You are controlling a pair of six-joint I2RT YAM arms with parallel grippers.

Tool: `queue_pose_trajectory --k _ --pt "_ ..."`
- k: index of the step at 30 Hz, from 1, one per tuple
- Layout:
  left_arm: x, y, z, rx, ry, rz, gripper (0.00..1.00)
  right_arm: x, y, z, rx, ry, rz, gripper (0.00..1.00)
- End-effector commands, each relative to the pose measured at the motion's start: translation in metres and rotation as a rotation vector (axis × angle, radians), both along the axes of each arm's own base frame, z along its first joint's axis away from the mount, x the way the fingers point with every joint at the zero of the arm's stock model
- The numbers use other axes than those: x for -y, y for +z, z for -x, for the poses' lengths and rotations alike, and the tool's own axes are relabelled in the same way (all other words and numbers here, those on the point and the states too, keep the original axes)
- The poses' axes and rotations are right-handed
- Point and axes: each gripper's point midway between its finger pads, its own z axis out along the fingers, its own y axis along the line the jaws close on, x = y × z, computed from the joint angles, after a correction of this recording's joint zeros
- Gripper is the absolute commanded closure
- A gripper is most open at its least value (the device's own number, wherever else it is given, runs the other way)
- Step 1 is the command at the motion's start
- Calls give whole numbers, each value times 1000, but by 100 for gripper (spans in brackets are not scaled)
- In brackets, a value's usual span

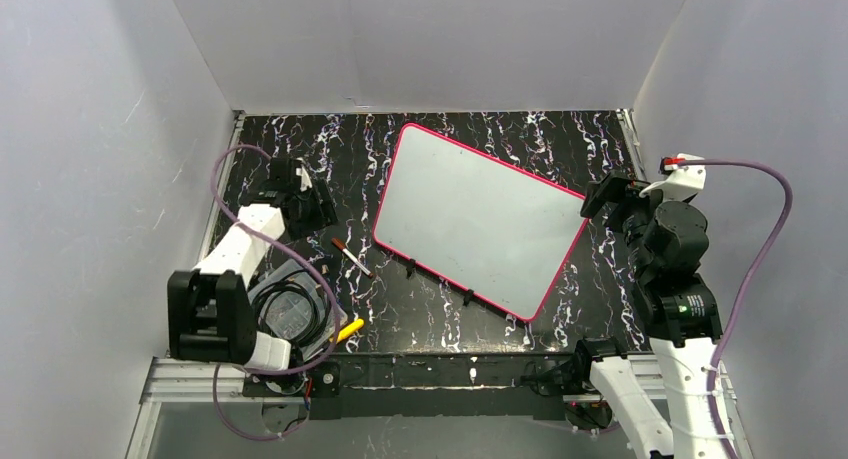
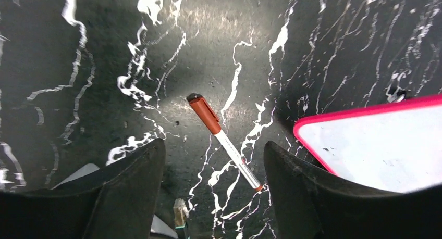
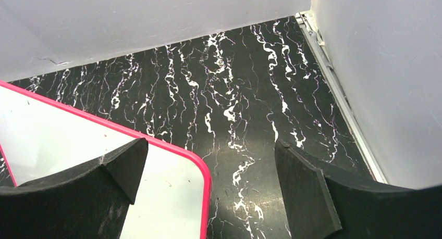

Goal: Write a sentence on the whiteboard
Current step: Open the whiteboard marker at the center of the board.

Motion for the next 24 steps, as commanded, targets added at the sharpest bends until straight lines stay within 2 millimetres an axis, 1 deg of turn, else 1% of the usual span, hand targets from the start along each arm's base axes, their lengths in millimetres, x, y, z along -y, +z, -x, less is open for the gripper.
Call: queue_pose_trajectory --k 1,2,4,5,8,14,22,24 --pt "21 -14 -1 -101 18 105 36 3 20 5 57 -5 14 1" --pt "24 -24 3 -141 24 124 38 4 20 6 58 -9 18 1" --pt "28 -45 13 -220 44 149 39 6 20 7 59 -18 21 1" --pt "30 -52 17 -249 51 159 39 7 20 7 61 -21 20 1" --pt "27 -66 21 -296 66 138 49 7 19 8 70 -21 19 1" --pt "16 -73 19 -296 104 78 62 6 19 9 75 -18 19 1" --pt "11 -89 20 -347 99 43 67 1 19 8 65 11 18 1" --pt "12 -92 20 -357 99 44 75 -4 20 7 66 39 20 1"
